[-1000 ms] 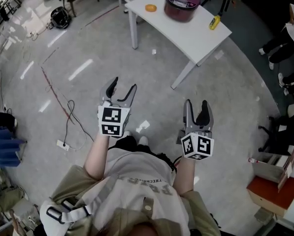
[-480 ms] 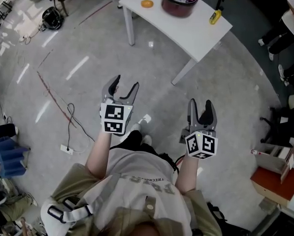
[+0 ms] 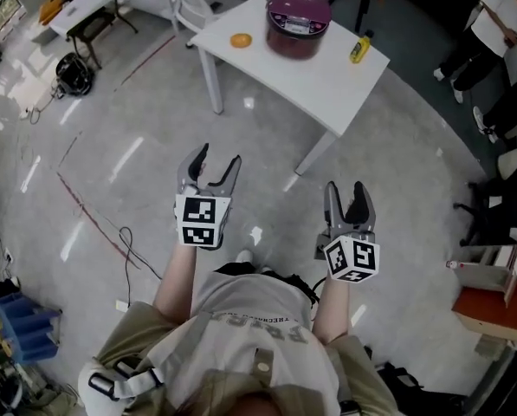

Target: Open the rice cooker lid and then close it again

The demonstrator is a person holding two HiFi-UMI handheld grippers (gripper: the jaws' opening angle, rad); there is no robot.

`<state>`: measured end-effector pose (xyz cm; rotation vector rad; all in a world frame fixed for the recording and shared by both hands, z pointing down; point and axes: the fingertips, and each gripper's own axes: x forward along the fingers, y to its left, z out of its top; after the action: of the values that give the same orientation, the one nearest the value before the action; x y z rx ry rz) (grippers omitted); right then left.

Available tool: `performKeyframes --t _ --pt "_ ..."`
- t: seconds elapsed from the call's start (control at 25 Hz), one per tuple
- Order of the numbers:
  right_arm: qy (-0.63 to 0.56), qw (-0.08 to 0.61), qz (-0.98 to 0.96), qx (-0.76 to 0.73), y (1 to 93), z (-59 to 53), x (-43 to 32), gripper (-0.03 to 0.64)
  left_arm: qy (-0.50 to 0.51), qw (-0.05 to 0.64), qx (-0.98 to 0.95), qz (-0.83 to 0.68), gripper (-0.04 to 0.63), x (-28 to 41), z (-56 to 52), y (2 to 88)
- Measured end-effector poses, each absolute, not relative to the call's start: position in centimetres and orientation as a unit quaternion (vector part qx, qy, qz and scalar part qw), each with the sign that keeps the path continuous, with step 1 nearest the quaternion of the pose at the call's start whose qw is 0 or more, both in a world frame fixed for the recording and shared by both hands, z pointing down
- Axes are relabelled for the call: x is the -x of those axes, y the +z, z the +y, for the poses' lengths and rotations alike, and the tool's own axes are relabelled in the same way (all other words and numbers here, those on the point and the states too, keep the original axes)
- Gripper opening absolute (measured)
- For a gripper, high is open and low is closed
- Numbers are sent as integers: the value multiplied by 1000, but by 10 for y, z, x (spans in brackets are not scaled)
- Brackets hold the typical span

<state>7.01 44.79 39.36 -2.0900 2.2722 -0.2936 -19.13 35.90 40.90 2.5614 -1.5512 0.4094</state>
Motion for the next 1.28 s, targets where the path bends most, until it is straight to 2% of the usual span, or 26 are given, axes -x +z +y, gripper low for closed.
performKeyframes --t 0.6,1.28 --pt "-106 9 725 681 403 409 -69 270 149 78 -848 -503 290 193 327 429" --pt "-112 9 750 652 410 288 -107 270 166 69 -822 -541 281 169 222 429"
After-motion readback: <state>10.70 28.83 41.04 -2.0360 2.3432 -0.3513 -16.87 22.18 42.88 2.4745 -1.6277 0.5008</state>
